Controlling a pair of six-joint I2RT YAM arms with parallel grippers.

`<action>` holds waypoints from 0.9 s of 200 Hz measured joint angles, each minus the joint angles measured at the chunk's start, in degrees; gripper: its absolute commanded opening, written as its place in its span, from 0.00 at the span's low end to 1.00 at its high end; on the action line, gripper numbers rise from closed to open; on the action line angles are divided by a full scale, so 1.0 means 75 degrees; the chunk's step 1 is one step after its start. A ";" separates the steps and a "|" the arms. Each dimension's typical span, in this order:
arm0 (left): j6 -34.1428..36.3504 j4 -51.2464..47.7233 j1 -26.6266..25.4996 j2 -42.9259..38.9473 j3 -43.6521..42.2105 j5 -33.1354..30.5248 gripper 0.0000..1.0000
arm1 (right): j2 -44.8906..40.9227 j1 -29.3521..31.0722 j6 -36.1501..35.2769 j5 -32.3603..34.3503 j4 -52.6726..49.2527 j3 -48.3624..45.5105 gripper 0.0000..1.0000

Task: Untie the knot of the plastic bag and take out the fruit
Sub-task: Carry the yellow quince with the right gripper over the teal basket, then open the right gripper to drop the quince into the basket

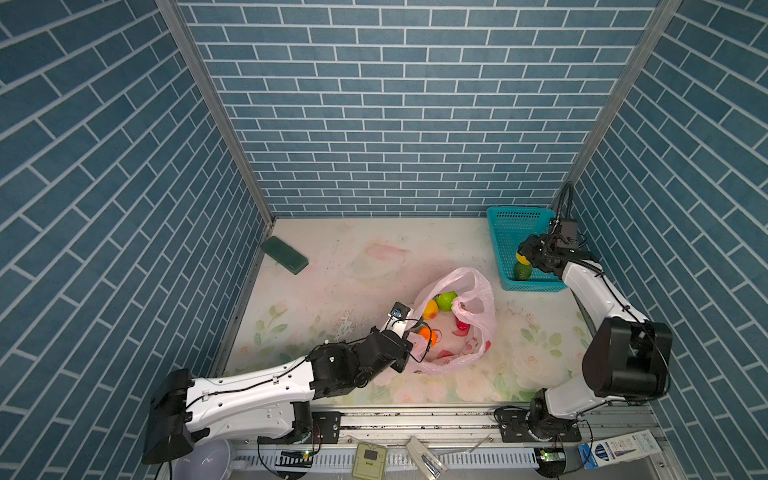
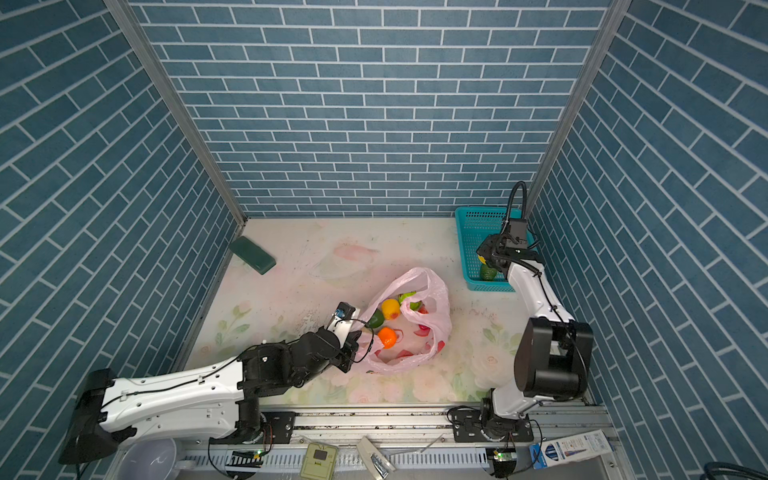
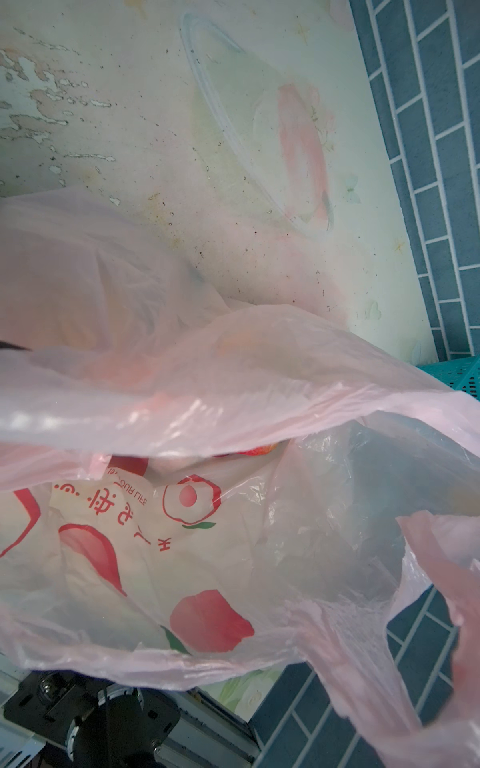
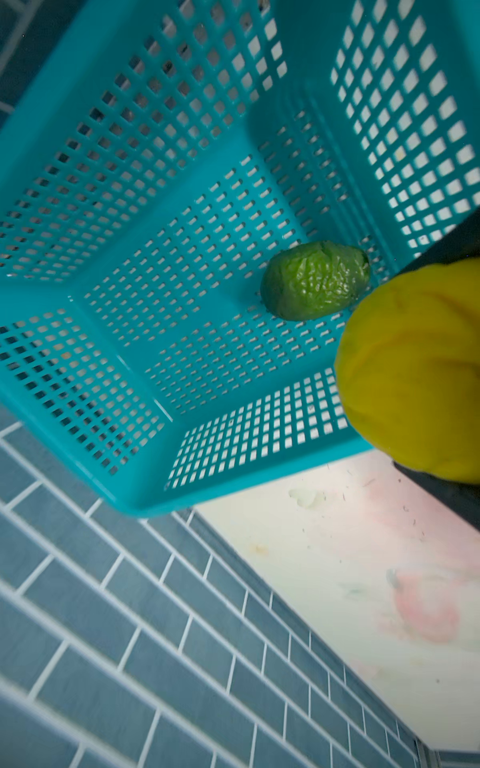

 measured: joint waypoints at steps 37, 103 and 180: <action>-0.0009 0.0000 0.0000 0.0000 0.0000 -0.0017 0.00 | 0.1174 -0.0064 -0.0157 -0.0224 0.0274 0.0323 0.58; -0.0038 -0.0012 0.0000 -0.0026 0.0000 -0.0117 0.00 | 0.1594 -0.0064 -0.0388 -0.0350 0.0364 0.0647 0.86; -0.0035 -0.0026 0.0000 -0.0192 0.0000 -0.0181 0.00 | 0.0714 0.0044 -0.0402 -0.0370 -0.0178 0.0656 0.87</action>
